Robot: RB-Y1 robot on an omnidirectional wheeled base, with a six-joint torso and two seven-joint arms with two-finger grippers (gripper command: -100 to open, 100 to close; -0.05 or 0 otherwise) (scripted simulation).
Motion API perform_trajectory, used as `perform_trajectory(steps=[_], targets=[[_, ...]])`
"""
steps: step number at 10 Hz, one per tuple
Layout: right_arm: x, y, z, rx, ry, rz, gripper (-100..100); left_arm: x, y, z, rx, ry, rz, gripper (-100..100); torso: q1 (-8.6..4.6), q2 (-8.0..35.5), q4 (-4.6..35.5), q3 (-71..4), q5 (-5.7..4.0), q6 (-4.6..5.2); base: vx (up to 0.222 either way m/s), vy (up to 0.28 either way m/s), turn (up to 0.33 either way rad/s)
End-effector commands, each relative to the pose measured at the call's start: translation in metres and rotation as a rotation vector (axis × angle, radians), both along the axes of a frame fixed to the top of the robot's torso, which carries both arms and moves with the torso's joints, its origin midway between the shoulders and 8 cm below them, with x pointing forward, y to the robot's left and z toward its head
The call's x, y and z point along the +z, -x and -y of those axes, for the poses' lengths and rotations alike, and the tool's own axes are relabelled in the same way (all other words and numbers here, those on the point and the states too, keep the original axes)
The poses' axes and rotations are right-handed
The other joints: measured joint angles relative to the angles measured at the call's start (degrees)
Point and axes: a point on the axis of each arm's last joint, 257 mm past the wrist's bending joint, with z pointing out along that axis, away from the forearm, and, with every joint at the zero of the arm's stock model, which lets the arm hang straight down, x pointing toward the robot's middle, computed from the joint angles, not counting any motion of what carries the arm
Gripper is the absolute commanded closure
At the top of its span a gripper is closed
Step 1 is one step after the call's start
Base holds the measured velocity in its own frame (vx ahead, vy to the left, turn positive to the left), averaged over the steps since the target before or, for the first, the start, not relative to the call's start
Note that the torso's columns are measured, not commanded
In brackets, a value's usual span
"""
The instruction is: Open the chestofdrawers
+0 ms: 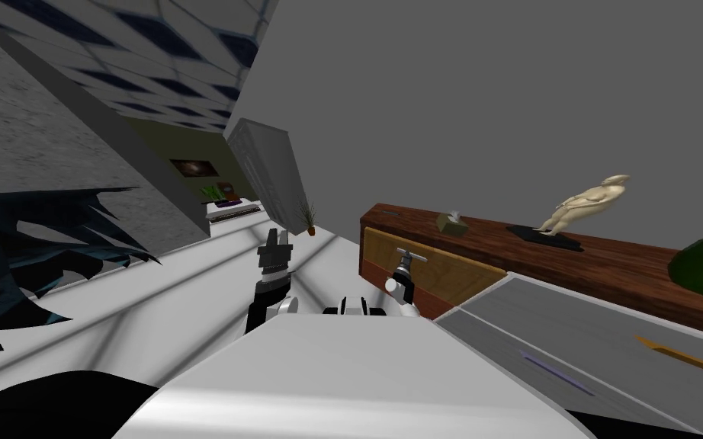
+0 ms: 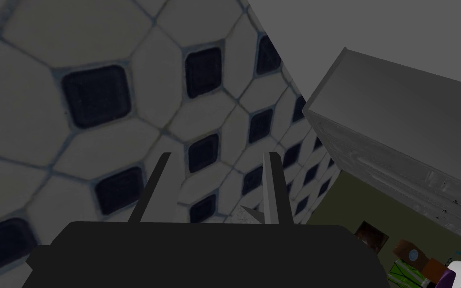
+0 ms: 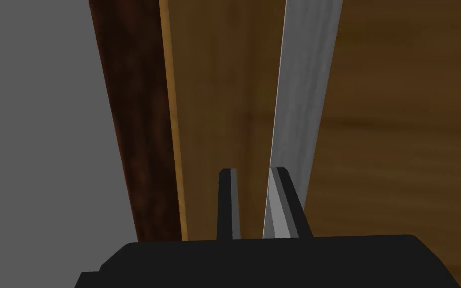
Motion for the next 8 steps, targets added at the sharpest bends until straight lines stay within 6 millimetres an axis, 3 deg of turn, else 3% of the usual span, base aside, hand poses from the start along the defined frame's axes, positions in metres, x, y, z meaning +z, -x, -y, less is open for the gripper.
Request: perform_trajectory(steps=[1,2,3,4,8], targets=[[-0.008,0.000,-0.015,0.014,-0.030,-0.013,-100,0.000,0.000,0.000,0.000,0.000,0.000,0,0.01,0.48,0.39,0.22,0.38,0.51,0.010,0.023,0.021],[0.000,-0.013,-0.021,0.026,-0.032,-0.015,-100,0.000,0.000,0.000,0.000,0.000,0.000,0,-0.13,0.98,0.63,0.51,0.50,0.74,0.065,-0.048,-0.087],[-0.002,-0.006,-0.021,0.020,-0.035,-0.011,-100,0.000,0.000,0.000,0.000,0.000,0.000,0,-0.35,1.09,0.71,0.59,0.47,0.79,0.046,-0.031,-0.014],[-0.002,-0.008,-0.022,0.022,-0.033,-0.013,100,0.000,0.000,0.000,0.000,0.000,0.000,0,-0.21,1.24,0.72,0.66,0.49,0.78,0.010,-0.005,0.004],[0.004,-0.014,-0.032,0.033,-0.031,-0.011,100,0.000,0.000,0.000,0.000,0.000,0.000,0,-0.03,1.32,0.68,0.70,0.53,0.85,-0.144,0.078,-0.025]])
